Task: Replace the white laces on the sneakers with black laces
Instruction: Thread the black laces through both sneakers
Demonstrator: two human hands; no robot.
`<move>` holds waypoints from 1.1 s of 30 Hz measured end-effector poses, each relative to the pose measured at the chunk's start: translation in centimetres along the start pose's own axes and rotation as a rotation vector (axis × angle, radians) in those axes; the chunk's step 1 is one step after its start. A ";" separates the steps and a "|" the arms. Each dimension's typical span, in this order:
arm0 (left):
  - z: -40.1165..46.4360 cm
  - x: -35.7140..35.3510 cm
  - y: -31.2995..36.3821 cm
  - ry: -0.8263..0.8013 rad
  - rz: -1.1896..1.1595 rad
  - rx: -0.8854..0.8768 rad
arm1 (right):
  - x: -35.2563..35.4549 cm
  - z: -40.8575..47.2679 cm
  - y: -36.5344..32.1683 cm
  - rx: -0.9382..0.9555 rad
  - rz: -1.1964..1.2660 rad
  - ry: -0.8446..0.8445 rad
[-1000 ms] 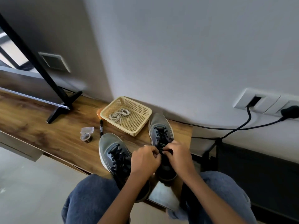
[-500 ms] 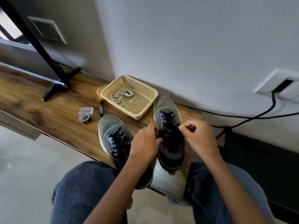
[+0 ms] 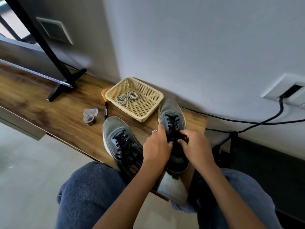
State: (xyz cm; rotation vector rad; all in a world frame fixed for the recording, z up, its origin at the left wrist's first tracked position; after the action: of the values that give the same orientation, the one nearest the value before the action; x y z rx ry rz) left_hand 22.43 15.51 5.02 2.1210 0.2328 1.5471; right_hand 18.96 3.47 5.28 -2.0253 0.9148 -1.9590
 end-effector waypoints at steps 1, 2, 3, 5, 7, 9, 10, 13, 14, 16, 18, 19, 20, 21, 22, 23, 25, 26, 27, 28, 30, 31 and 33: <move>0.0 -0.1 0.1 0.001 0.005 -0.008 | -0.2 -0.1 -0.1 0.008 -0.012 -0.013; -0.1 -0.1 0.1 0.000 0.007 -0.017 | -0.3 -0.1 -0.1 0.017 -0.014 -0.025; -0.1 -0.2 0.1 -0.002 0.004 -0.027 | -0.5 -0.1 -0.1 0.019 -0.004 -0.036; -0.2 -0.3 -0.1 0.000 -0.036 -0.035 | -0.7 0.2 0.2 0.007 0.033 -0.042; -0.2 -0.7 -0.6 -0.006 -0.155 -0.018 | -0.7 0.4 0.7 -0.032 0.106 -0.036; -0.1 -1.4 -0.9 -0.033 -0.321 0.003 | -0.9 0.4 1.3 -0.095 0.176 -0.037; -0.1 -1.9 -1.0 -0.064 -0.390 0.024 | -1.2 0.3 1.6 -0.139 0.189 -0.070; -0.1 -3.6 -0.8 -0.182 -0.465 0.088 | -2.9 0.0 2.3 -0.236 0.193 -0.227; -0.1 -3.9 -0.7 -0.198 -0.465 0.093 | -3.4 -0.1 2.4 -0.246 0.174 -0.264; 0.0 -4.0 -0.7 -0.198 -0.465 0.099 | -3.7 -0.2 2.5 -0.253 0.133 -0.290; 0.1 -3.9 -0.8 -0.175 -0.470 0.102 | -3.6 -0.1 2.6 -0.257 0.129 -0.286; 0.1 -3.9 -0.8 -0.168 -0.469 0.107 | -3.4 -0.1 2.7 -0.261 0.134 -0.284; 0.0 -3.9 -1.0 -0.160 -0.475 0.110 | -3.3 -0.2 2.5 -0.256 0.137 -0.281; 0.0 -3.9 -1.0 -0.157 -0.484 0.114 | -3.2 -0.3 2.4 -0.253 0.137 -0.275; -0.1 -3.9 -1.2 -0.152 -0.493 0.117 | -3.1 -0.3 2.3 -0.246 0.132 -0.269; -0.1 -4.0 -1.2 -0.154 -0.497 0.119 | -3.0 -0.4 2.4 -0.245 0.127 -0.268; 0.0 -4.0 -1.3 -0.158 -0.508 0.110 | -2.9 -0.5 2.4 -0.235 0.114 -0.271; 0.0 -3.9 -1.2 -0.165 -0.504 0.105 | -2.9 -0.5 2.5 -0.228 0.110 -0.273; -0.3 -3.7 -1.1 -0.178 -0.477 0.098 | -2.9 -0.6 2.6 -0.219 0.106 -0.275; -0.6 -3.5 -1.0 -0.183 -0.429 0.078 | -2.9 -0.8 2.6 -0.209 0.103 -0.275; -1.6 -2.7 -1.0 -0.138 -0.307 0.013 | -2.9 -1.3 2.7 -0.186 0.098 -0.278; -2.4 -2.2 -1.0 -0.086 -0.246 -0.029 | -3.0 -1.6 2.9 -0.181 0.101 -0.287; -4.2 -1.0 -1.2 0.040 -0.165 -0.103 | -3.3 -2.1 3.1 -0.165 0.104 -0.307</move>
State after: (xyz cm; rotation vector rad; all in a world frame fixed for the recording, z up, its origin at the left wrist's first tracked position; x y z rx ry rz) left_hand 18.33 17.36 4.56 1.9426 0.3260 1.4743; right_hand 16.24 3.35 1.07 -2.2348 1.1090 -1.5081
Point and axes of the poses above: each hand's wrist, its own z-axis towards the middle knuckle, its own x-axis out of the back of the hand, y = z × x, the point moved 7 cm from there along z, towards the middle knuckle, and after that the axes turned 5 degrees about -y, right-handed, at the moved point
